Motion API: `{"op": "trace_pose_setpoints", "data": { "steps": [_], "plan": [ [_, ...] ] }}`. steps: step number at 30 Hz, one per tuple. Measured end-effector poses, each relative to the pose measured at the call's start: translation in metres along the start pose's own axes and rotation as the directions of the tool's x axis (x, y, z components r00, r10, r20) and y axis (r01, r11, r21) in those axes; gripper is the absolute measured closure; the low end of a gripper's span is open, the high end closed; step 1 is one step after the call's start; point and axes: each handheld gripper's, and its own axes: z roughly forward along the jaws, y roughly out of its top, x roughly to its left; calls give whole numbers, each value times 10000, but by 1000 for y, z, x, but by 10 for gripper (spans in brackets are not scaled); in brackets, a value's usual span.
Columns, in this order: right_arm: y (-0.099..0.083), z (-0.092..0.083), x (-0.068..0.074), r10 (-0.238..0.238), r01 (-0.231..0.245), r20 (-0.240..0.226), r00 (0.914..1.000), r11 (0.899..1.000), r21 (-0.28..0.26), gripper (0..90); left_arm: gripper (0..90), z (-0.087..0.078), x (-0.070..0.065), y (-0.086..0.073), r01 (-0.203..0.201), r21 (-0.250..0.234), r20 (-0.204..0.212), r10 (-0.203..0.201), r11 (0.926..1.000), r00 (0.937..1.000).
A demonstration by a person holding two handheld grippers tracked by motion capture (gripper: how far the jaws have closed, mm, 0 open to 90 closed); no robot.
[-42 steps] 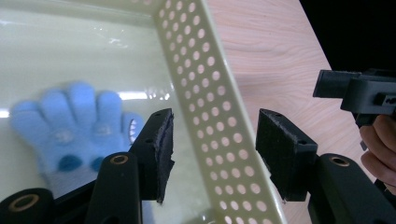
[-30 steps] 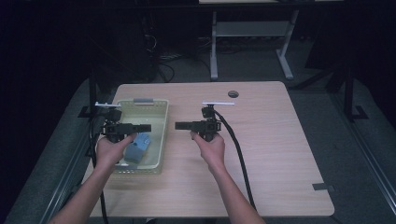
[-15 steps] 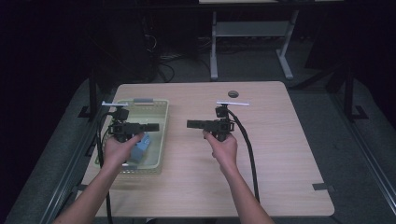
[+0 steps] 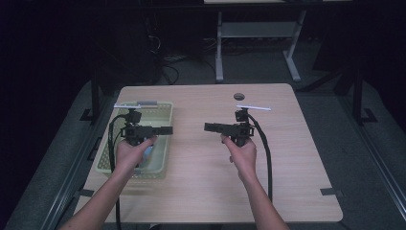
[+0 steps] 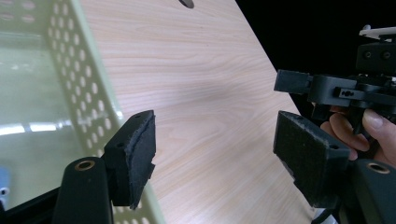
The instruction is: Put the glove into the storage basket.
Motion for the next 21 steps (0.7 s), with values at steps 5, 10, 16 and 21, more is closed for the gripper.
{"op": "trace_pose_setpoints", "data": {
  "steps": [5, 10, 16, 21],
  "plan": [
    [-3, -7, -5, 92, -91, 33, 10000, 9999, -72, 398, 278, 7, -5, -1, -185, 139, 31, 185, 9997, 9998],
    [-4, -14, -12, 116, -115, 47, 9999, 9999, -112, 380, 272, 12, -10, -1, -298, 111, 207, 296, 9995, 9993],
    [-5, -24, -16, 135, -136, -62, 9999, 9998, -153, 377, 271, 18, -16, -1, -385, 109, 461, 380, 9992, 9982],
    [-7, -31, -21, 165, -167, -85, 9998, 9995, -252, 366, 271, 22, -19, -2, -451, 151, 542, 442, 9989, 9975]
  ]
}}
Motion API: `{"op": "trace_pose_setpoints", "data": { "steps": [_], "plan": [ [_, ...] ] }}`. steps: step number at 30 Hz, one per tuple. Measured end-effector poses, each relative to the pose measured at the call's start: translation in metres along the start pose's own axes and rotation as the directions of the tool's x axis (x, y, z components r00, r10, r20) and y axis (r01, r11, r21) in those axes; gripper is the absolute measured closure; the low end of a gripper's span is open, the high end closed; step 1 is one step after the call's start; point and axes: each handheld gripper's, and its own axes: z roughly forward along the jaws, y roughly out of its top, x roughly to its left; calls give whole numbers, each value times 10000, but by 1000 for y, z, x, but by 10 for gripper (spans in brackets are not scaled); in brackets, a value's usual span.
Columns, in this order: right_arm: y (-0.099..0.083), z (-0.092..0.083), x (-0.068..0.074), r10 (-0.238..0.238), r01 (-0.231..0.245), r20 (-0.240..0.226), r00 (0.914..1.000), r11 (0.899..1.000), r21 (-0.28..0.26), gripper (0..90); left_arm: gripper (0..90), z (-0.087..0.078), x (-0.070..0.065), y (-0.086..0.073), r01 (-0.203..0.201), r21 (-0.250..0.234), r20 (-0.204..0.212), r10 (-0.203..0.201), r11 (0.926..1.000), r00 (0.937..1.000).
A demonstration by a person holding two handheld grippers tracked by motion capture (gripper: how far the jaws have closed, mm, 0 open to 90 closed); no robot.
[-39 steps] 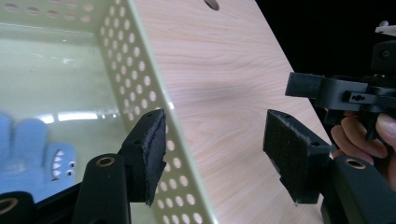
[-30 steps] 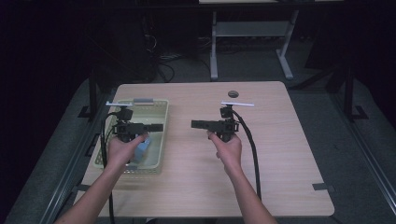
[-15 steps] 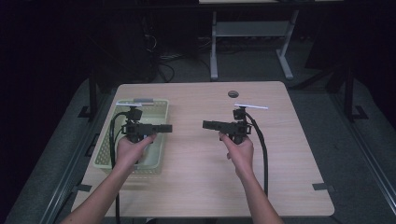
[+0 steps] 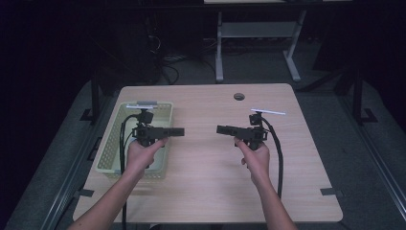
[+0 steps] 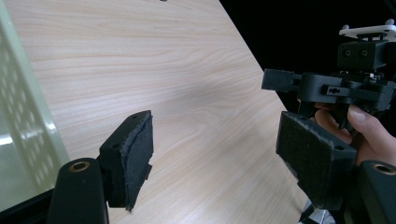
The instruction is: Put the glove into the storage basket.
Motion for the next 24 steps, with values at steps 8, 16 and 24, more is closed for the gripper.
{"op": "trace_pose_setpoints", "data": {
  "steps": [8, 16, 24],
  "plan": [
    [-2, -13, -9, 44, -44, -33, 10000, 9999, -128, 352, 269, 8, -4, -1, 50, 141, 92, -51, 9999, 9999],
    [-3, -22, -11, -9, 9, 22, 10000, 10000, -88, 341, 268, 17, -8, -2, -22, 207, 202, 18, 9998, 9998],
    [-6, -35, -19, 38, -37, 55, 10000, 9998, -213, 327, 268, 24, -12, -3, -120, 267, 342, 111, 9996, 9994]
  ]
}}
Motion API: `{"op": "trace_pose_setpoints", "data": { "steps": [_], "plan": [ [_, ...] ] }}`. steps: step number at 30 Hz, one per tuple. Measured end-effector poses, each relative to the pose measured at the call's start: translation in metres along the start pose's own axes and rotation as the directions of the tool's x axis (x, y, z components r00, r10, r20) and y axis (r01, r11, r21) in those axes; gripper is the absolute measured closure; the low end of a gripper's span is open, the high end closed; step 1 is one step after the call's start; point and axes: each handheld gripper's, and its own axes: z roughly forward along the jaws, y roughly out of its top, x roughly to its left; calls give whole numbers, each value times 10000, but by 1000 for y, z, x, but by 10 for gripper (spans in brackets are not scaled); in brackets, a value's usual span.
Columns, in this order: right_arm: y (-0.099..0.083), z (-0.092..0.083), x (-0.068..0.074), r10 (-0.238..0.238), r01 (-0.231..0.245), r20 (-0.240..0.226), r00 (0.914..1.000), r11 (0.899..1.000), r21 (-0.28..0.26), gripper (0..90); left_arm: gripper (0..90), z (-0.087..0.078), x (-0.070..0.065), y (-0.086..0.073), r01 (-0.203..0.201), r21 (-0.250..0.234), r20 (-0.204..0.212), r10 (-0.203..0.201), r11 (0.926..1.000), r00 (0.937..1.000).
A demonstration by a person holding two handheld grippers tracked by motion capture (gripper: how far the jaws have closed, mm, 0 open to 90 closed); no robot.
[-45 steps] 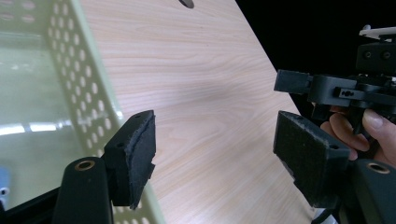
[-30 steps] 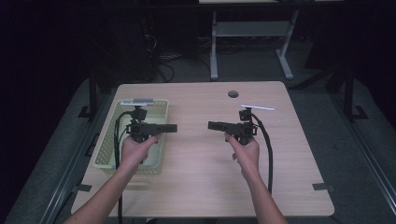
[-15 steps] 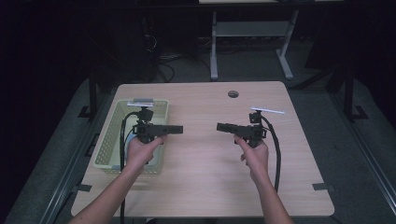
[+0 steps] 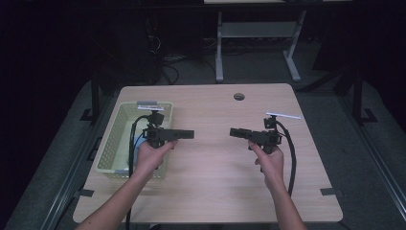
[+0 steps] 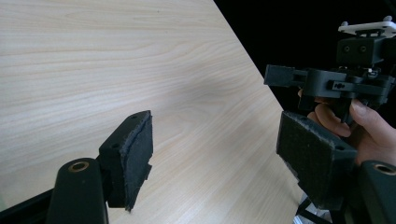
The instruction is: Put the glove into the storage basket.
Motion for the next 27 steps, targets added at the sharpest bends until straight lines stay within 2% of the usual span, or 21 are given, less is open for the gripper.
{"op": "trace_pose_setpoints", "data": {
  "steps": [7, 12, 17, 18, 22, 27],
  "plan": [
    [-7, -12, -13, 209, -208, 74, 9998, 9997, -114, 315, 268, 7, -4, -1, -3, 105, 205, 1, 9999, 9998],
    [-9, -20, -17, 289, -288, 80, 9995, 9994, -166, 315, 267, 13, -10, -2, -208, 168, 392, 201, 9996, 9990],
    [-12, -26, -20, 260, -257, 181, 9995, 9995, -157, 315, 264, 22, -15, -5, -245, 293, 533, 229, 9993, 9983],
    [-13, -27, -21, 257, -255, 181, 9995, 9996, -107, 312, 264, 23, -15, -5, -344, 310, 551, 326, 9989, 9979],
    [-17, -32, -24, 378, -376, 124, 9992, 9992, -168, 309, 264, 28, -16, -6, -314, 292, 579, 296, 9991, 9979],
    [-20, -37, -29, 413, -410, 195, 9990, 9991, -147, 309, 265, 36, -22, -10, -486, 342, 678, 462, 9982, 9966]
  ]
}}
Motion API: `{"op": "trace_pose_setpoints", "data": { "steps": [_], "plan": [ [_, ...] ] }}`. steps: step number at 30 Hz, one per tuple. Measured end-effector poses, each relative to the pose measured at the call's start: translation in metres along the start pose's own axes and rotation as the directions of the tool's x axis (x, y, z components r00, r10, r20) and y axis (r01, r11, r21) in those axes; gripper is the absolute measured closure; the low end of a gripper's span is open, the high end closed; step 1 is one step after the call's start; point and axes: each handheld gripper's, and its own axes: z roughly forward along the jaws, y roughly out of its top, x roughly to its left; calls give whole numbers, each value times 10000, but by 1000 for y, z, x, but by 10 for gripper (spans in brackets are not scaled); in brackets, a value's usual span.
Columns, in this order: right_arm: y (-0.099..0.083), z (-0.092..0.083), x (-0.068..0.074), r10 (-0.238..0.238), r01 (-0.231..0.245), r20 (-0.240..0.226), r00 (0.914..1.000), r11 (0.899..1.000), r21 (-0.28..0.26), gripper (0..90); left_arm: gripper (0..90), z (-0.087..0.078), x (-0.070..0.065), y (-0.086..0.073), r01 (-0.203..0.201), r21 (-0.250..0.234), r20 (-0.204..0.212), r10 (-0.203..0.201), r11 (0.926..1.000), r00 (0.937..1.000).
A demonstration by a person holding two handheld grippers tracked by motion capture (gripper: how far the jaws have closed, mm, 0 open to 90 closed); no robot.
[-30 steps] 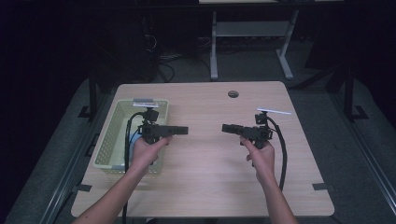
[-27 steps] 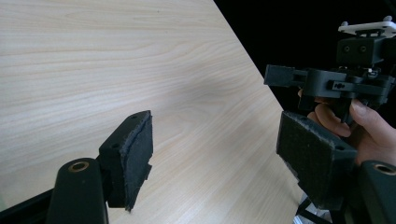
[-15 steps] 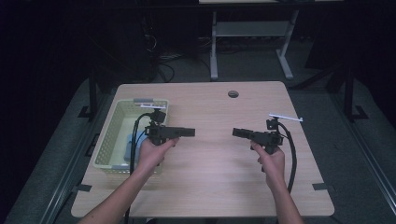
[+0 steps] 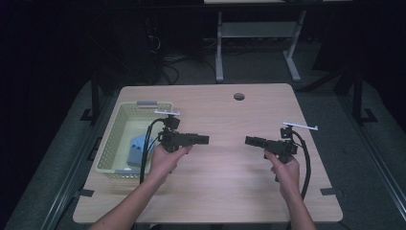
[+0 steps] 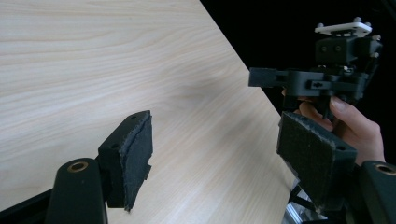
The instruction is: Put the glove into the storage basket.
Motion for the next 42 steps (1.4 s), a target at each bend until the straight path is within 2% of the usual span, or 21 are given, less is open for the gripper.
{"op": "trace_pose_setpoints", "data": {
  "steps": [7, 20, 24, 31, 37, 39, 42],
  "plan": [
    [-4, -8, -8, 194, -193, 221, 9996, 9998, -24, 306, 262, 9, 0, -6, -28, 188, 176, 24, 9998, 9998],
    [-12, -21, -19, 252, -258, 554, 9981, 9996, 86, 301, 263, 19, -1, -18, -81, 110, 392, 77, 9999, 9992],
    [-14, -24, -20, 186, -199, 683, 9975, 9996, 176, 297, 263, 23, -3, -22, -221, 229, 442, 211, 9995, 9988],
    [-20, -29, -26, 191, -205, 645, 9977, 9995, 226, 293, 263, 35, -11, -32, -532, 527, 545, 503, 9972, 9972],
    [-25, -40, -31, 319, -324, 607, 9976, 9995, 66, 289, 262, 41, -16, -41, -738, 639, 658, 696, 9952, 9954],
    [-27, -45, -33, 386, -385, 603, 9974, 9993, -25, 289, 262, 43, -17, -43, -856, 698, 585, 816, 9939, 9950],
    [-29, -50, -36, 431, -425, 668, 9968, 9990, -98, 288, 262, 46, -16, -48, -794, 743, 705, 742, 9941, 9947]
  ]
}}
